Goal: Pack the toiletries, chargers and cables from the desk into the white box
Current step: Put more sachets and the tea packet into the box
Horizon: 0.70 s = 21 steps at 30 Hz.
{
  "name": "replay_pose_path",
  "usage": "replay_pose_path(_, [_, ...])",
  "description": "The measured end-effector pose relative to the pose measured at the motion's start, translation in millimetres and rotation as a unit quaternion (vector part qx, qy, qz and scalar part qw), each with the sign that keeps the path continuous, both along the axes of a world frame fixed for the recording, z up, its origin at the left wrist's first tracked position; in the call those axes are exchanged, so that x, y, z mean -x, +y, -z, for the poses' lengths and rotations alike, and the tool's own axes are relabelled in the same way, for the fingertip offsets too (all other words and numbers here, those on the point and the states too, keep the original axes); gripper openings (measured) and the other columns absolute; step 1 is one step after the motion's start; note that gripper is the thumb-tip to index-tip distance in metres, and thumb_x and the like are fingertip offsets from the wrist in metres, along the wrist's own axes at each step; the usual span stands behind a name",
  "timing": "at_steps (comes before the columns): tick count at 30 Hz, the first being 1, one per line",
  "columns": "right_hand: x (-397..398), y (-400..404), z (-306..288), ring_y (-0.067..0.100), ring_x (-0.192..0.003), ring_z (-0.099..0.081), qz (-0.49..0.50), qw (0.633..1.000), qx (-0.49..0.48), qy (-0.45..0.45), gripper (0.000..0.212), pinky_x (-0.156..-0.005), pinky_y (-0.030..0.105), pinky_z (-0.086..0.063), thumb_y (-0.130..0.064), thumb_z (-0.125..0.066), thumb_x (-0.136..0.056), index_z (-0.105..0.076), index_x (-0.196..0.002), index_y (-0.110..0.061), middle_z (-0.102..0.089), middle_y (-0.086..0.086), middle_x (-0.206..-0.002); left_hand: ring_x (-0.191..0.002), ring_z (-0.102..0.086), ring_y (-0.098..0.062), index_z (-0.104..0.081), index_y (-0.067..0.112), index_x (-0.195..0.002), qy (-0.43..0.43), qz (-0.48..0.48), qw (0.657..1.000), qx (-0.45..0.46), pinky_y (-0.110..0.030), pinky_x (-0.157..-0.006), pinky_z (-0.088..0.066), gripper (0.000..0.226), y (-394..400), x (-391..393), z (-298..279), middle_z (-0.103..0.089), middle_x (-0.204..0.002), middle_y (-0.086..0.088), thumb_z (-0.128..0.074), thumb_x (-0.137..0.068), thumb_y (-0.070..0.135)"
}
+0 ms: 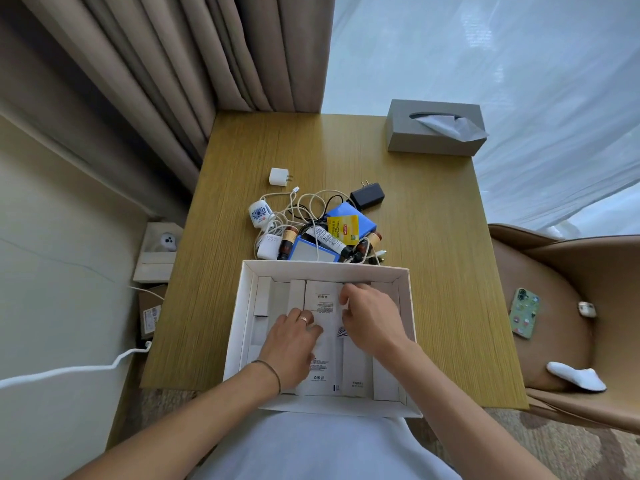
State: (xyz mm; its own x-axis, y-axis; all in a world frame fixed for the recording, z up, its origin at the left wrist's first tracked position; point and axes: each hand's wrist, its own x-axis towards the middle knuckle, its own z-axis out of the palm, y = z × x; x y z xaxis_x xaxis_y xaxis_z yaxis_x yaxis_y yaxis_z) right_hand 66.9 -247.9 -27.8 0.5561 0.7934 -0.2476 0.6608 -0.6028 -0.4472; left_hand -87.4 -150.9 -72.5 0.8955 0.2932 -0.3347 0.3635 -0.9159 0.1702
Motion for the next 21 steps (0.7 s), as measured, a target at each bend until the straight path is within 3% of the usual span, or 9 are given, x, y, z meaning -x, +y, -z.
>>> replay_pose_path(3, [-3, 2, 6, 0.032, -0.097, -0.064, -0.018, 0.998, 0.053, 0.022, 0.02, -0.069, 0.032, -0.044, -0.007, -0.056, -0.087, -0.068, -0.102, -0.013, -0.07, 0.008, -0.11, -0.124, -0.044, -0.025, -0.059, 0.021, -0.129, -0.009, 0.004, 1.0, 0.011, -0.037, -0.099, -0.039, 0.045, 1, 2, -1, -0.052, -0.133, -0.003, -0.066, -0.086, 0.027])
replay_pose_path(5, [-5, 4, 4, 0.03, -0.092, -0.064, -0.01, 0.999, 0.045, 0.011, 0.016, -0.067, 0.032, -0.047, -0.01, -0.054, -0.089, -0.068, -0.098, -0.012, -0.072, 0.007, -0.104, -0.12, -0.049, -0.024, -0.061, 0.021, -0.128, -0.048, -0.001, 0.998, 0.028, -0.036, -0.097, -0.042, 0.041, 3, 2, -8, -0.057, -0.128, -0.002, -0.064, -0.087, 0.025])
replay_pose_path(9, [-11, 18, -19, 0.02, -0.076, -0.063, 0.034, 0.998, -0.059, -0.018, 0.011, -0.061, 0.032, -0.048, -0.015, -0.057, -0.089, -0.068, -0.089, -0.019, -0.072, -0.003, -0.084, -0.1, -0.063, -0.02, -0.071, 0.019, -0.11, -0.182, -0.018, 0.981, 0.069, -0.034, -0.082, -0.054, 0.032, 11, -3, -35, -0.068, -0.106, 0.001, -0.072, -0.078, 0.013])
replay_pose_path(13, [-32, 48, -46, 0.011, -0.062, -0.053, 0.078, 0.987, -0.14, -0.023, 0.012, -0.053, 0.023, -0.035, -0.011, -0.061, -0.087, -0.07, -0.089, -0.018, -0.067, -0.005, -0.075, -0.101, -0.06, -0.017, -0.07, 0.02, -0.106, -0.269, -0.049, 0.958, 0.082, -0.031, -0.084, -0.052, 0.029, 29, -13, -61, -0.067, -0.105, 0.004, -0.067, -0.08, 0.01])
replay_pose_path(17, [-69, 89, -48, 0.028, -0.091, -0.065, 0.082, 0.995, -0.053, -0.031, 0.025, -0.073, 0.036, -0.053, -0.006, -0.055, -0.087, -0.073, -0.103, -0.012, -0.073, 0.004, -0.101, -0.105, -0.059, -0.015, -0.071, 0.02, -0.107, -0.301, -0.073, 0.948, 0.076, -0.029, -0.09, -0.048, 0.028, 53, -23, -80, -0.067, -0.108, 0.005, -0.063, -0.083, 0.009])
replay_pose_path(21, [-97, 122, -24, 0.028, -0.107, -0.059, 0.073, 0.997, 0.027, -0.022, 0.041, -0.079, 0.036, -0.051, -0.003, -0.055, -0.088, -0.064, -0.124, -0.018, -0.063, 0.008, -0.12, -0.106, -0.058, -0.012, -0.07, 0.021, -0.107, -0.3, -0.109, 0.944, 0.082, -0.027, -0.089, -0.049, 0.026, 79, -31, -92, -0.066, -0.106, 0.007, -0.066, -0.085, 0.008])
